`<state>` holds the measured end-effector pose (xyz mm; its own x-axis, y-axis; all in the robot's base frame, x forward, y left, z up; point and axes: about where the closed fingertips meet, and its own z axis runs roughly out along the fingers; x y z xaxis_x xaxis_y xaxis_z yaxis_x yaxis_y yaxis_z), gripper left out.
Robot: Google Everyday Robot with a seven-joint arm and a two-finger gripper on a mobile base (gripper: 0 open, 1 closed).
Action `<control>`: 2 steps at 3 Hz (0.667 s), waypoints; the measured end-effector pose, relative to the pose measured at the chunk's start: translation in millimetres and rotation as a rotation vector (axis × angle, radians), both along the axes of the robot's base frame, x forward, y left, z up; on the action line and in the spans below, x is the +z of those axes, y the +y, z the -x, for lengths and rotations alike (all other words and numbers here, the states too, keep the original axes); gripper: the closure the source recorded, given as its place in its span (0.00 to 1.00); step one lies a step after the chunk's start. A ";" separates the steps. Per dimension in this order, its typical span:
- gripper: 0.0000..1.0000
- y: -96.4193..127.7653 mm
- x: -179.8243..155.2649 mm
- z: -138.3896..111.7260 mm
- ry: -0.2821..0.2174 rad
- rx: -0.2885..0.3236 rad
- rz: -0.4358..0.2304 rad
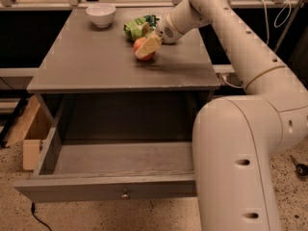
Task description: Pick apple from top drawer and place on counter
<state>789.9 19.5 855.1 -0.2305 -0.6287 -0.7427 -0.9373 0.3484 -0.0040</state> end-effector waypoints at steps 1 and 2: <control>0.00 -0.3 0.1 0.0 0.000 0.000 0.000; 0.00 -24.3 6.4 3.7 -0.011 -0.039 -0.019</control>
Offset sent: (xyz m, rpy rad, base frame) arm -0.0178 -0.0645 0.0189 0.0467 -0.0378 -0.1043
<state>786.2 -4.8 861.5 -0.2463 -0.6049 -0.7572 -0.9230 0.3848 -0.0071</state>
